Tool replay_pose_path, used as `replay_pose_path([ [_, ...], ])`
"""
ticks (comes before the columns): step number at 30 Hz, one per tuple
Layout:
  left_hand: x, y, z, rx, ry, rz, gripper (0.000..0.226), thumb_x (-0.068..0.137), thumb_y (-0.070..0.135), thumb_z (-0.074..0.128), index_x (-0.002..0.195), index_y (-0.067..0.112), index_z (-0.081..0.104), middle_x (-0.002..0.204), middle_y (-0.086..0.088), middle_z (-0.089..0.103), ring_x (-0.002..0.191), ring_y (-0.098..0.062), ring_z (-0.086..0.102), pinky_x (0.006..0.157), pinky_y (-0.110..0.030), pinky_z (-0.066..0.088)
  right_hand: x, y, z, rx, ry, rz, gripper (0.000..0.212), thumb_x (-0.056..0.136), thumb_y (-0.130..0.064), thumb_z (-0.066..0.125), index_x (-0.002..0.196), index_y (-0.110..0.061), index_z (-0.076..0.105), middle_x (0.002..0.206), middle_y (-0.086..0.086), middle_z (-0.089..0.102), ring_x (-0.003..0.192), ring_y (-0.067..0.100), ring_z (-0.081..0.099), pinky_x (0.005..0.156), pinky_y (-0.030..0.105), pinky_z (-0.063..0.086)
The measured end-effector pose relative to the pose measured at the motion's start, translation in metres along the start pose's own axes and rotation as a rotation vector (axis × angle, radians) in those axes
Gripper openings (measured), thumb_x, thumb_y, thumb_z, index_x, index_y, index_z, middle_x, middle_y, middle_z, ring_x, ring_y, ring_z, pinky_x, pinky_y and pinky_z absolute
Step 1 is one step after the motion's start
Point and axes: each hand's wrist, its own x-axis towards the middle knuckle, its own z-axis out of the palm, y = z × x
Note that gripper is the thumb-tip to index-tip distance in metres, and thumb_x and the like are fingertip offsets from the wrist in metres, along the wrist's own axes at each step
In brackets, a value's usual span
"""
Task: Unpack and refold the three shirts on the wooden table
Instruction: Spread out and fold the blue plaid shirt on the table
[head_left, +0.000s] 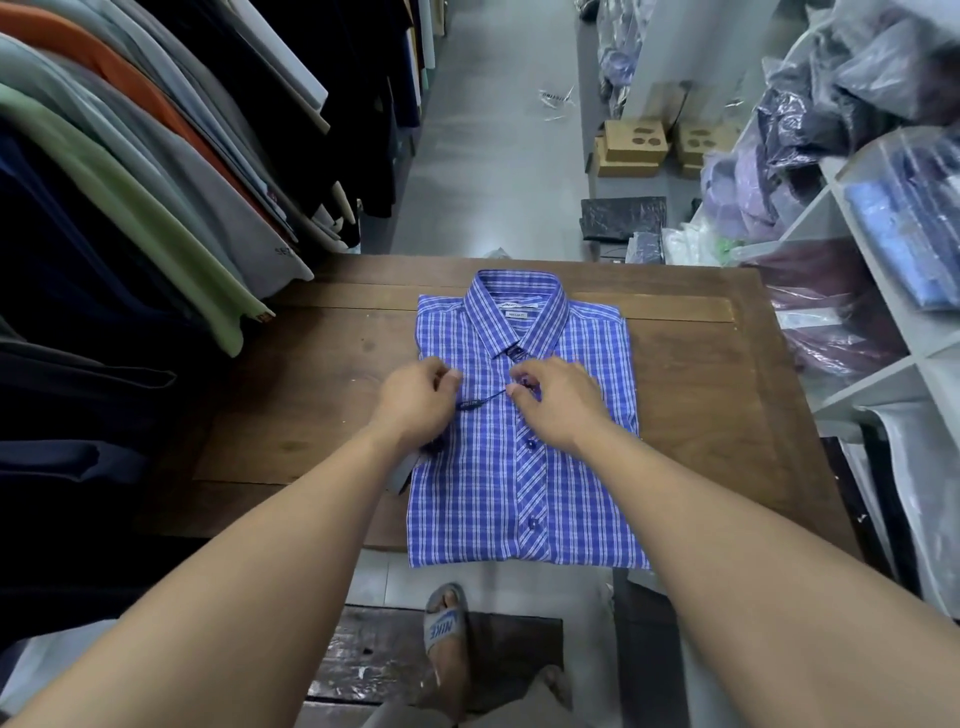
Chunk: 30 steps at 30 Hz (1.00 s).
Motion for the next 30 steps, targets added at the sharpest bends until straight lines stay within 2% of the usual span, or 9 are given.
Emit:
replay_pose_path([
  [3,0.005,-0.010,-0.003,-0.062,0.093,-0.162,0.023,0.103,0.030,0.048,0.098,0.015,0.065,0.100,-0.005,0.069,0.096,-0.027,0.063,0.087,-0.038,0.051,-0.006,0.014,-0.009,0.211,0.086,0.048,0.041,0.103,-0.044,0.045,0.141,-0.028,0.051,0.120,-0.002,0.061,0.116,0.024,0.053,0.101,0.045,0.046],
  [7,0.008,-0.010,-0.002,-0.096,0.016,-0.402,0.031,0.099,0.041,0.047,0.094,0.014,0.060,0.103,-0.009,0.067,0.098,-0.033,0.062,0.089,-0.037,0.051,-0.011,0.033,-0.019,0.042,0.366,0.327,0.039,0.100,-0.036,0.050,0.138,-0.026,0.051,0.137,0.006,0.051,0.128,0.031,0.042,0.110,0.048,0.036],
  [11,0.009,-0.002,0.000,-0.108,-0.110,-0.470,0.056,0.095,0.059,0.046,0.103,0.007,0.065,0.109,-0.012,0.069,0.101,-0.033,0.064,0.091,-0.037,0.051,-0.017,0.045,-0.027,0.164,0.228,0.646,0.057,0.094,-0.052,0.055,0.143,-0.025,0.041,0.145,0.011,0.040,0.132,0.039,0.040,0.105,0.048,0.040],
  [14,0.000,0.007,-0.003,0.007,-0.176,-0.424,0.073,0.093,0.072,0.040,0.131,0.010,0.048,0.124,-0.010,0.062,0.113,-0.034,0.059,0.090,-0.039,0.046,-0.019,0.047,-0.031,0.208,0.192,0.611,0.062,0.093,-0.052,0.059,0.142,-0.017,0.040,0.138,0.011,0.050,0.114,0.034,0.058,0.084,0.037,0.047],
  [17,-0.007,0.003,-0.009,0.144,-0.206,-0.277,0.086,0.087,0.077,0.029,0.146,0.015,0.026,0.121,-0.011,0.062,0.108,-0.035,0.060,0.092,-0.043,0.048,-0.022,0.043,-0.033,0.249,0.139,0.619,0.060,0.092,-0.051,0.062,0.136,-0.015,0.043,0.123,0.008,0.062,0.090,0.028,0.059,0.071,0.033,0.046],
  [21,-0.011,-0.006,-0.021,0.179,-0.368,-0.146,0.068,0.090,0.066,0.037,0.139,0.020,0.025,0.137,-0.014,0.046,0.113,-0.035,0.053,0.100,-0.050,0.044,-0.029,0.041,-0.037,0.303,0.082,0.656,0.055,0.090,-0.046,0.067,0.129,-0.013,0.047,0.121,0.007,0.061,0.086,0.025,0.055,0.068,0.032,0.042],
  [26,-0.016,-0.008,-0.022,0.164,-0.563,-0.151,0.040,0.087,0.055,0.063,0.111,0.030,0.044,0.122,-0.006,0.036,0.102,-0.028,0.051,0.100,-0.048,0.049,-0.034,0.048,-0.039,0.357,0.054,0.652,0.034,0.089,-0.031,0.072,0.108,-0.010,0.055,0.093,0.004,0.061,0.069,0.019,0.056,0.067,0.032,0.046],
  [28,-0.022,-0.008,-0.018,0.261,-0.578,-0.095,0.028,0.091,0.051,0.064,0.107,0.032,0.053,0.123,-0.004,0.034,0.097,-0.022,0.053,0.099,-0.039,0.049,-0.036,0.050,-0.038,0.389,0.044,0.649,0.044,0.086,-0.030,0.077,0.119,-0.009,0.056,0.103,0.007,0.064,0.079,0.024,0.061,0.069,0.034,0.048],
  [30,-0.027,-0.007,-0.015,0.372,-0.545,-0.020,0.022,0.096,0.049,0.060,0.102,0.029,0.061,0.123,-0.006,0.036,0.105,-0.022,0.049,0.100,-0.038,0.043,-0.039,0.050,-0.038,0.407,0.041,0.646,0.052,0.083,-0.029,0.081,0.124,-0.009,0.055,0.115,0.010,0.065,0.090,0.028,0.064,0.072,0.036,0.050],
])
